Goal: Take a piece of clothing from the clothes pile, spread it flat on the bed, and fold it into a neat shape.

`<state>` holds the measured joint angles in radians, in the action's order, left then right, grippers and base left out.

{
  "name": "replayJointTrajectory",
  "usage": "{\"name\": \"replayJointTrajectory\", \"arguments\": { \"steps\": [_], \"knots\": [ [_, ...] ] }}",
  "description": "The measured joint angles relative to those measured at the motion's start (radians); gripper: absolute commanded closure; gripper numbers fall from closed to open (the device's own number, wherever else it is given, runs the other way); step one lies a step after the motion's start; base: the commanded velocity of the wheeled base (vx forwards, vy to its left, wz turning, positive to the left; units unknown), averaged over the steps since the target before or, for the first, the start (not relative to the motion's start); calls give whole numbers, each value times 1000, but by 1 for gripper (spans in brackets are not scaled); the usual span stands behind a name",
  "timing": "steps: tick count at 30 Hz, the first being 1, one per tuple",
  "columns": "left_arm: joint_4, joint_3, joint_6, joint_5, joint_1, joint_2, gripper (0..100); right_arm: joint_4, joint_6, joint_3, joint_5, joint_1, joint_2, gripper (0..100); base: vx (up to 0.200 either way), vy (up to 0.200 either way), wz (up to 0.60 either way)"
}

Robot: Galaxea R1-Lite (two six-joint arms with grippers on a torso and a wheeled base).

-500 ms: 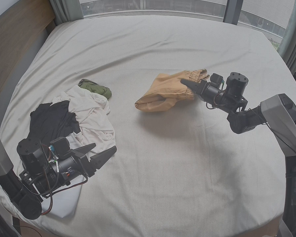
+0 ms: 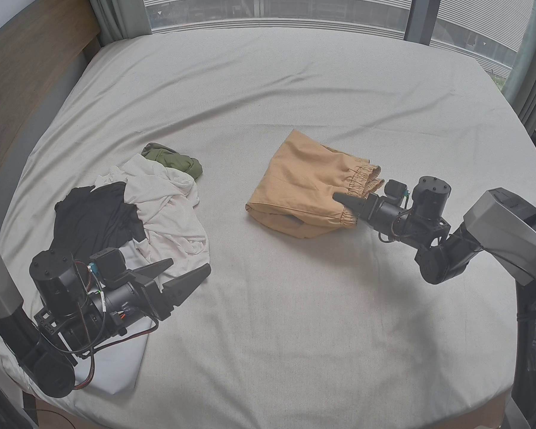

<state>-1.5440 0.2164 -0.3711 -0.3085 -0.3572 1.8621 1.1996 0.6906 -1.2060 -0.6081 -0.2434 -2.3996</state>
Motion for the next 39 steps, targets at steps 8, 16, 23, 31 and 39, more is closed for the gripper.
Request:
{"name": "replayJointTrajectory", "arguments": {
  "steps": [8, 16, 23, 31, 39],
  "knots": [
    [0, 1, 0, 0, -1, 0, 0, 14, -15, 66, 0, 14, -6, 0, 0, 0, 0],
    [0, 1, -5, 0, -1, -1, 0, 15, -44, 135, 18, 17, 16, 0, 0, 0, 0],
    [0, -1, -13, 0, -1, -5, 0, 40, -120, 320, 30, 27, 101, 0, 0, 0, 0],
    [0, -30, -21, 1, -15, -52, 0, 140, -159, 570, 39, 64, 247, 0, 0, 0, 0],
    [29, -98, -45, 9, -90, -225, 0, 164, -172, 761, 40, 87, 513, 0, 0, 0, 0]
  ]
}}
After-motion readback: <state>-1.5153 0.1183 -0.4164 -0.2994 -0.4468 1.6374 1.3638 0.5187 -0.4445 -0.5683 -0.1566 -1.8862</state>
